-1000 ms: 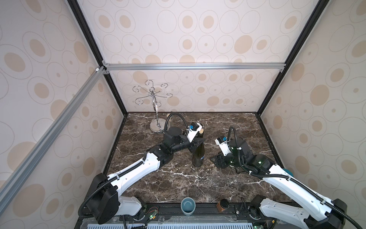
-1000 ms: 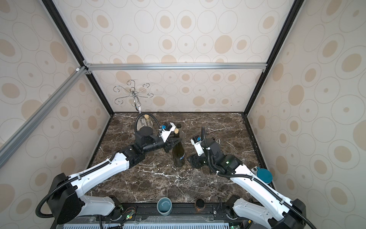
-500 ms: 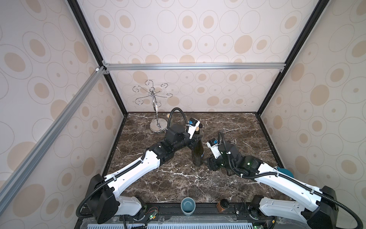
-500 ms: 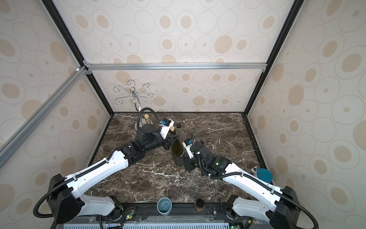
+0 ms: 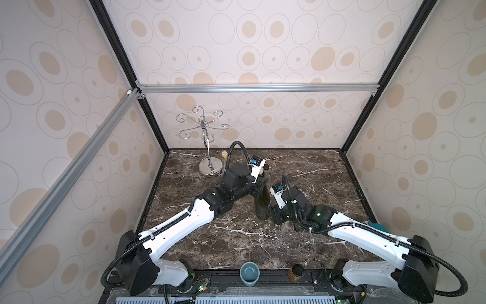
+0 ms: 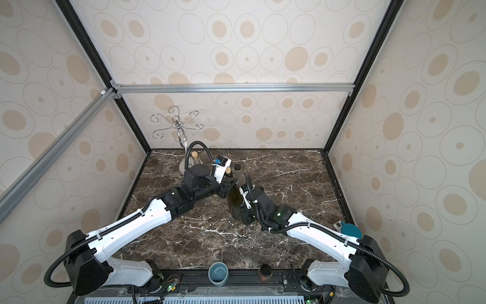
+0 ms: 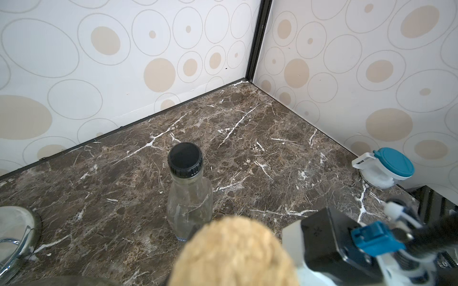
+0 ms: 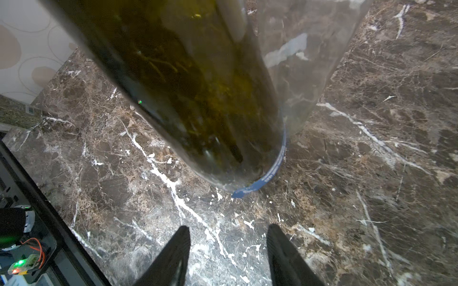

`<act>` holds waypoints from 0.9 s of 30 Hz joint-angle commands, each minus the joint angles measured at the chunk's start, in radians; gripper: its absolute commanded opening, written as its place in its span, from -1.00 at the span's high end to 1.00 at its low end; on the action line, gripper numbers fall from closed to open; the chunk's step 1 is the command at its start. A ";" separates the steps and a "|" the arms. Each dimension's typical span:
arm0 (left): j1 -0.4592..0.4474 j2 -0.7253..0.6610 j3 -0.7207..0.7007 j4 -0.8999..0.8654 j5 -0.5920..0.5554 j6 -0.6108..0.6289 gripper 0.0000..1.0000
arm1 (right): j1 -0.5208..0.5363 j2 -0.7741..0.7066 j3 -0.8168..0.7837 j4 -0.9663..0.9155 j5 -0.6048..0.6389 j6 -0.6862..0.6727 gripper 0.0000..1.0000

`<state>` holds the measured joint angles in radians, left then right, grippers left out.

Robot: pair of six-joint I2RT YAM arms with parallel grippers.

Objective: Remove the label from the bottle
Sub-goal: Hold the bottle at the center of the board, then tear open the label from the bottle.

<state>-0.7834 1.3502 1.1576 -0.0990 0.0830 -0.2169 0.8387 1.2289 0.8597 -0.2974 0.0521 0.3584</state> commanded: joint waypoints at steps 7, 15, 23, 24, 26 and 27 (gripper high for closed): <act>-0.016 0.010 0.060 0.022 0.015 -0.025 0.86 | 0.008 0.048 0.025 0.035 0.050 0.023 0.09; -0.022 0.015 0.065 0.018 0.027 -0.016 0.82 | 0.009 0.058 0.018 0.062 0.074 0.034 0.29; -0.027 0.027 0.077 0.009 0.032 -0.009 0.81 | 0.009 0.076 0.018 0.070 0.083 0.040 0.35; -0.027 0.027 0.078 0.008 0.032 -0.007 0.81 | 0.008 0.076 0.016 0.070 0.085 0.041 0.37; -0.028 0.029 0.080 0.004 0.032 -0.006 0.81 | 0.008 0.076 0.013 0.072 0.092 0.044 0.41; -0.030 0.029 0.080 0.002 0.031 -0.005 0.81 | 0.007 0.076 0.013 0.073 0.093 0.044 0.41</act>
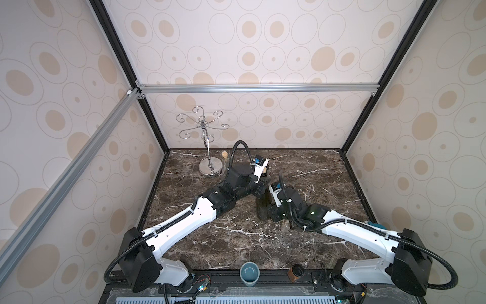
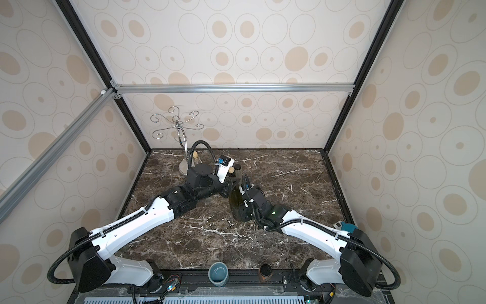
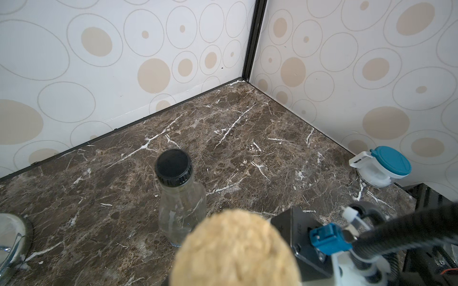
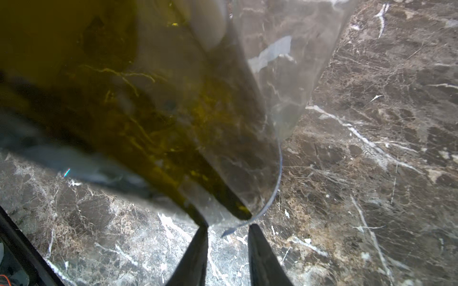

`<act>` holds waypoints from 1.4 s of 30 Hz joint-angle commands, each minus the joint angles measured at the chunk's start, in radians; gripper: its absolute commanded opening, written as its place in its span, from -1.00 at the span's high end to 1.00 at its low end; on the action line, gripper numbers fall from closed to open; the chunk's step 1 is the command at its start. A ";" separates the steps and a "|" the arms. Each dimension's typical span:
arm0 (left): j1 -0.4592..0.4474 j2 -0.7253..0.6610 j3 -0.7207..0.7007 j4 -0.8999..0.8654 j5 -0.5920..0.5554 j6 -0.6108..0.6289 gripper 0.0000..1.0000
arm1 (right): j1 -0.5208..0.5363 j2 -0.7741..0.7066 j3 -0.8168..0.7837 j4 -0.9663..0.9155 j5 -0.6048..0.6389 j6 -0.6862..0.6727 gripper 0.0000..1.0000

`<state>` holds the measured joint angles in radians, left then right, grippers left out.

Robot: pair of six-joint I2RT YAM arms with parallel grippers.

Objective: Remove the label from the bottle
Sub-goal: Tear open the label from the bottle.

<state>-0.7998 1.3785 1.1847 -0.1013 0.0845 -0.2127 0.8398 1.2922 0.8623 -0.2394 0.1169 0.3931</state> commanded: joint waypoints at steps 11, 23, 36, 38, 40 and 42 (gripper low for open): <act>-0.015 0.004 0.058 0.000 0.032 -0.008 0.76 | 0.002 0.009 -0.008 0.017 0.039 0.019 0.65; -0.015 0.001 0.055 -0.002 0.031 -0.008 0.75 | -0.019 -0.018 -0.044 0.030 0.026 0.039 0.80; -0.016 -0.001 0.052 -0.001 0.027 -0.007 0.75 | -0.056 -0.112 -0.098 0.041 -0.046 0.025 0.54; -0.016 -0.001 0.053 -0.001 0.027 -0.007 0.75 | -0.067 -0.130 -0.114 0.060 -0.075 0.017 0.46; -0.016 -0.001 0.053 -0.001 0.027 -0.006 0.75 | -0.076 -0.141 -0.122 0.077 -0.115 -0.004 0.36; -0.016 -0.001 0.054 -0.001 0.027 -0.005 0.75 | -0.077 -0.145 -0.120 0.074 -0.134 -0.020 0.30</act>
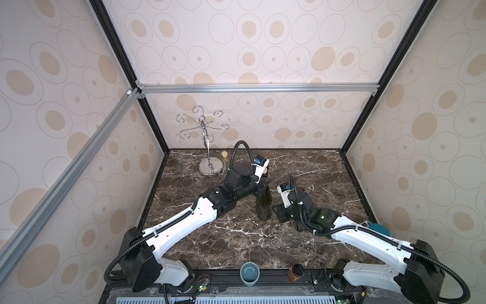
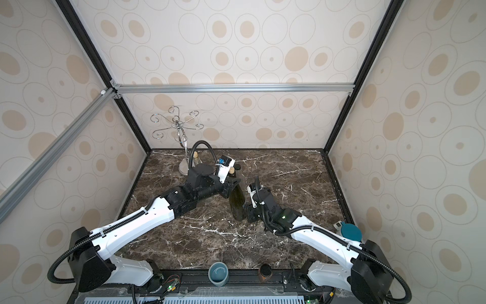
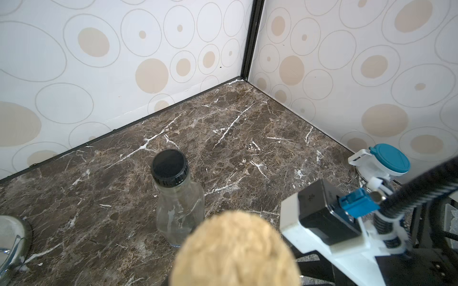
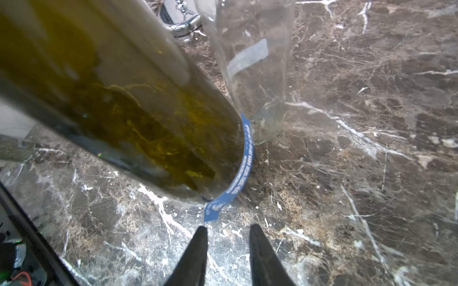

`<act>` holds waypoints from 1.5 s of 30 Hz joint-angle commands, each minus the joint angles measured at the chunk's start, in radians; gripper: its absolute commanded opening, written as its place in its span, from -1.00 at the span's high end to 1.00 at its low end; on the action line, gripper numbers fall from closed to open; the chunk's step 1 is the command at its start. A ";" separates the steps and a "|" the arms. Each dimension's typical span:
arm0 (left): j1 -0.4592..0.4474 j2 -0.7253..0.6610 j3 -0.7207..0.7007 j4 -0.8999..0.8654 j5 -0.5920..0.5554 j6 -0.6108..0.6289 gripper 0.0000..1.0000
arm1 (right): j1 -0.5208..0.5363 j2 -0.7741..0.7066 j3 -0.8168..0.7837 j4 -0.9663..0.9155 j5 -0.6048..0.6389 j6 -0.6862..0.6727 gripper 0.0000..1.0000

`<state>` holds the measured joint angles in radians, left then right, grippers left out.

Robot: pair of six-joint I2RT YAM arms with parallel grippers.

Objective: Remove the label from the bottle
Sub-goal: Tear open the label from the bottle.

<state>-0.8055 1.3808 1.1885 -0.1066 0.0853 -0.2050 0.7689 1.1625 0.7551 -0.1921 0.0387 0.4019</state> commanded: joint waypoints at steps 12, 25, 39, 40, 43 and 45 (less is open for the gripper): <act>-0.011 0.000 0.053 0.007 0.027 -0.013 0.75 | -0.003 0.058 0.048 -0.004 -0.113 -0.050 0.30; -0.011 0.004 0.060 0.002 0.030 -0.013 0.75 | -0.003 0.096 0.062 0.037 -0.086 -0.039 0.54; -0.011 0.005 0.060 0.002 0.031 -0.010 0.75 | -0.003 0.111 0.056 0.043 -0.063 -0.029 0.60; -0.011 0.006 0.060 0.002 0.031 -0.010 0.75 | -0.003 0.111 0.054 0.045 -0.061 -0.028 0.65; -0.011 0.006 0.059 0.002 0.030 -0.013 0.75 | -0.004 0.112 0.055 0.042 -0.046 -0.025 0.76; -0.011 0.005 0.057 0.002 0.030 -0.013 0.75 | -0.004 0.112 0.053 0.043 -0.039 -0.022 0.83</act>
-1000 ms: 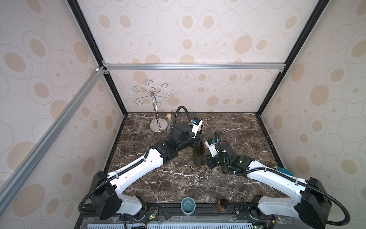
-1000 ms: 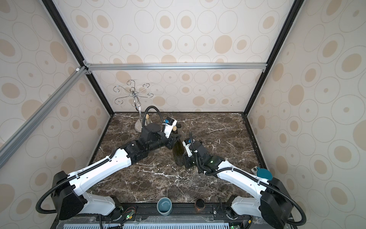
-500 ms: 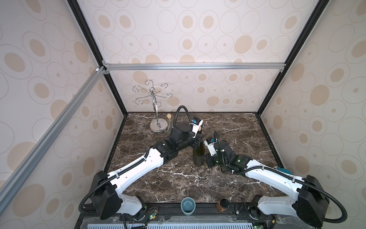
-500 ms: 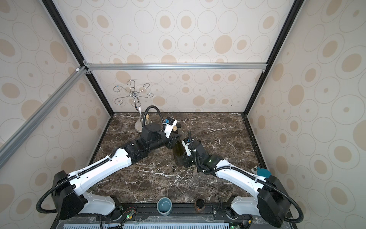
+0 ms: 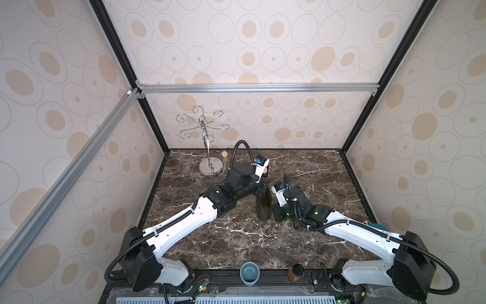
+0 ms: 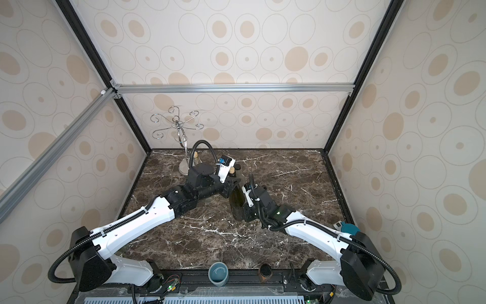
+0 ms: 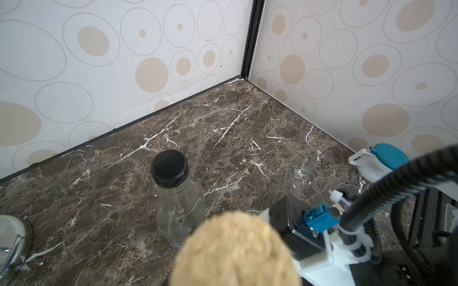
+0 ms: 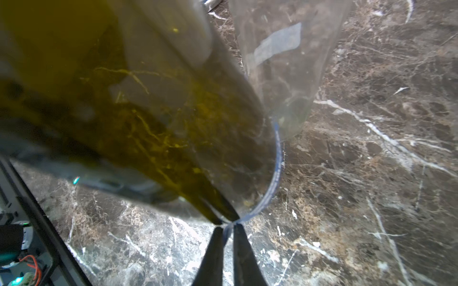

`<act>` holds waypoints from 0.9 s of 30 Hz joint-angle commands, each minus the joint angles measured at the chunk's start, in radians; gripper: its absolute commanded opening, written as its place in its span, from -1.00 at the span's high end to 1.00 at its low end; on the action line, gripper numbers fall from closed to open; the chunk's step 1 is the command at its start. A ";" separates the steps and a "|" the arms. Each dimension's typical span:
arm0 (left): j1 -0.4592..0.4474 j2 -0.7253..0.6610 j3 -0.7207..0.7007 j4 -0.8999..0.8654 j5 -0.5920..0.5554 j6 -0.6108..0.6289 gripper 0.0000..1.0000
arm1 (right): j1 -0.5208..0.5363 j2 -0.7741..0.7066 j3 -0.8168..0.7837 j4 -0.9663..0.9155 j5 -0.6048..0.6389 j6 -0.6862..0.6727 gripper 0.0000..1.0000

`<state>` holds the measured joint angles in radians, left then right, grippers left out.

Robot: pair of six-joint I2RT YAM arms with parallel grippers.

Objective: Remove the label from the bottle
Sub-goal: Tear open the label from the bottle.

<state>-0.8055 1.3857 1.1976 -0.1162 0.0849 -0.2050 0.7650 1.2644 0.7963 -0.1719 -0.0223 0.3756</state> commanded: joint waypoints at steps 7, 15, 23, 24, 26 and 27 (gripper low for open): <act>-0.011 -0.002 0.048 0.009 0.026 -0.013 0.75 | -0.001 0.009 0.009 0.024 0.027 0.007 0.96; -0.011 -0.004 0.046 0.009 0.026 -0.012 0.75 | -0.010 -0.010 -0.009 0.029 0.018 0.009 1.00; -0.011 -0.007 0.045 0.003 0.026 -0.011 0.75 | -0.029 -0.024 -0.025 0.038 -0.007 0.012 1.00; -0.011 -0.008 0.045 0.003 0.027 -0.011 0.75 | -0.032 -0.026 -0.027 0.040 -0.011 0.014 1.00; -0.011 -0.009 0.045 0.003 0.026 -0.010 0.75 | -0.039 -0.029 -0.029 0.040 -0.022 0.013 1.00; -0.011 -0.009 0.045 0.003 0.026 -0.010 0.75 | -0.044 -0.030 -0.029 0.039 -0.028 0.010 1.00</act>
<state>-0.8055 1.3857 1.1976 -0.1169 0.0826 -0.2047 0.7368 1.2549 0.7788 -0.1562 -0.0433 0.3805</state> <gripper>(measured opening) 0.306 0.045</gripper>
